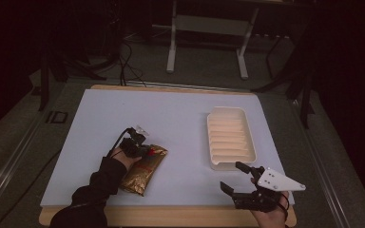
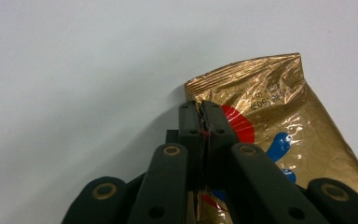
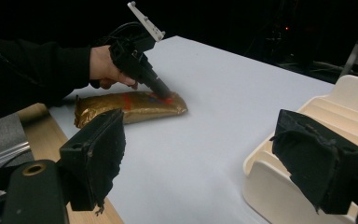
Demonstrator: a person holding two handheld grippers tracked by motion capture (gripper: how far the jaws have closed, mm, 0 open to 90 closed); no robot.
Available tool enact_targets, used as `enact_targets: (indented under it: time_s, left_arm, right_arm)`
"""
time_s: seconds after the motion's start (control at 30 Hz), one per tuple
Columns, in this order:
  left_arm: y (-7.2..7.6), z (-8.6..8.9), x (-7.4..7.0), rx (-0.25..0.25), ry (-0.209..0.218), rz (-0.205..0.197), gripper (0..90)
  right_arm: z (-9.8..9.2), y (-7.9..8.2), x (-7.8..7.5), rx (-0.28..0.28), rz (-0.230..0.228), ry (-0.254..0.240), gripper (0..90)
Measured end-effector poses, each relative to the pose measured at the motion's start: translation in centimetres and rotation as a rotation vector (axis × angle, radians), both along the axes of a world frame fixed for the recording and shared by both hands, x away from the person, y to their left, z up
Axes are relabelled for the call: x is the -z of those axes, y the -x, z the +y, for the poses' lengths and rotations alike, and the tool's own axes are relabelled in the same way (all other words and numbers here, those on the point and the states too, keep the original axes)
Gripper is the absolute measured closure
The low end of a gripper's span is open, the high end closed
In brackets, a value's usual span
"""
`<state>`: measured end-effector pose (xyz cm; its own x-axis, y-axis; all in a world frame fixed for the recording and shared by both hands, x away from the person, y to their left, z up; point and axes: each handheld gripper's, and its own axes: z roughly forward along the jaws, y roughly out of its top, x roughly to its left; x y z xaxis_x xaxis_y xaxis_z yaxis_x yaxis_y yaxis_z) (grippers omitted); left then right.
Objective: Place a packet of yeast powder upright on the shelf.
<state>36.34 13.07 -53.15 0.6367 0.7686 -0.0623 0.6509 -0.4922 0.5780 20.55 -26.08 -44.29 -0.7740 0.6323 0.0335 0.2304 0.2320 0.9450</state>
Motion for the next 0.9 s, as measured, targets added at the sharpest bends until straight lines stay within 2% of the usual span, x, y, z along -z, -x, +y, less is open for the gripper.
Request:
enact_targets:
  time_s: [0.07,0.3,0.37,0.9]
  left_arm:
    - [0.0,0.0,0.0,0.0,0.0,0.0,89.5]
    - [0.8,-0.3,-1.4,0.009,0.014,-0.051,89.8]
    - [0.9,-0.2,-1.8,0.011,0.019,-0.055,89.8]
    - [2.7,-0.1,-5.3,0.022,0.095,-0.13,89.8]
  right_arm:
    - [0.0,0.0,0.0,0.004,-0.005,0.004,17.0]
    - [-0.2,0.1,-0.1,0.012,-0.014,0.005,17.1]
    - [-0.2,0.1,-0.2,0.013,-0.013,-0.003,17.1]
    - [-0.2,0.0,-0.2,0.021,-0.018,0.0,17.1]
